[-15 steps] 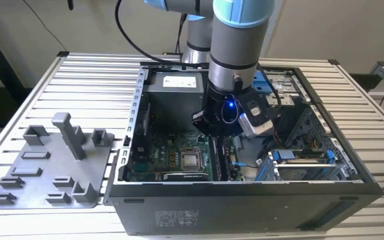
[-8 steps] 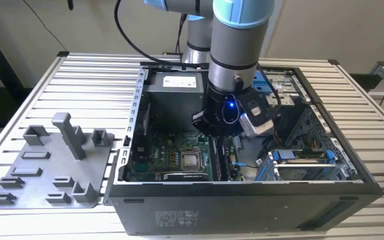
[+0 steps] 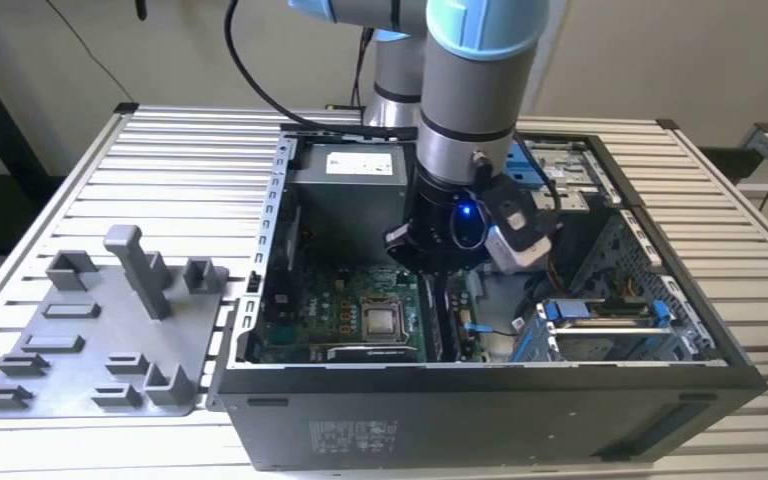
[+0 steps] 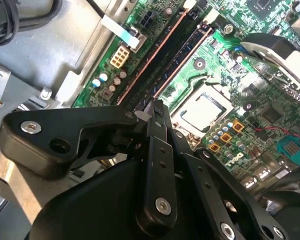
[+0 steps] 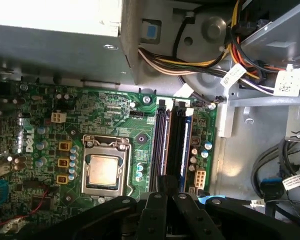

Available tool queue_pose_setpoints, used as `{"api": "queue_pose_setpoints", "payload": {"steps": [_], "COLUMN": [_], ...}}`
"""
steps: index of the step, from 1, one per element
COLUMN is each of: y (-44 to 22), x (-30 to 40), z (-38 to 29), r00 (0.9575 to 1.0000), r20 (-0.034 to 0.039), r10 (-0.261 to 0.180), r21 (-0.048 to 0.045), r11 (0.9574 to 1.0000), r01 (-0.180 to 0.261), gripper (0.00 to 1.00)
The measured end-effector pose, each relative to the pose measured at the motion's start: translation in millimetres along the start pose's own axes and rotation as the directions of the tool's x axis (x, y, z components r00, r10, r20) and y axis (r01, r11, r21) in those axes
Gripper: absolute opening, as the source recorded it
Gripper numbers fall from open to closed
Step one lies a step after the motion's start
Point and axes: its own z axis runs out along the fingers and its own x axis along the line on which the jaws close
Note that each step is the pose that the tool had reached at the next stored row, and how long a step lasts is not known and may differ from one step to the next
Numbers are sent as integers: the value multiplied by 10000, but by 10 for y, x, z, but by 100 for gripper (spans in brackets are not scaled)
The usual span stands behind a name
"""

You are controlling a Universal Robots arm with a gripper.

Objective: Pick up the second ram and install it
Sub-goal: 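Press down the second ram until it locks into place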

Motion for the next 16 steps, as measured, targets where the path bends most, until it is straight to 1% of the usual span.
{"api": "queue_pose_setpoints", "payload": {"steps": [5, 8, 12, 16], "y": [-5, -5, -5, -5], "x": [-53, -59, -60, -60], "z": [2, 3, 2, 4], "r00": [9998, 9984, 9926, 9836], "r20": [-19, -20, -19, -16], "r10": [-212, -568, -1214, -1803], "r21": [-11, -28, -56, -83], "r11": [9998, 9984, 9926, 9836], "r01": [212, 568, 1214, 1802], "gripper": [11, 11, 11, 11]}}
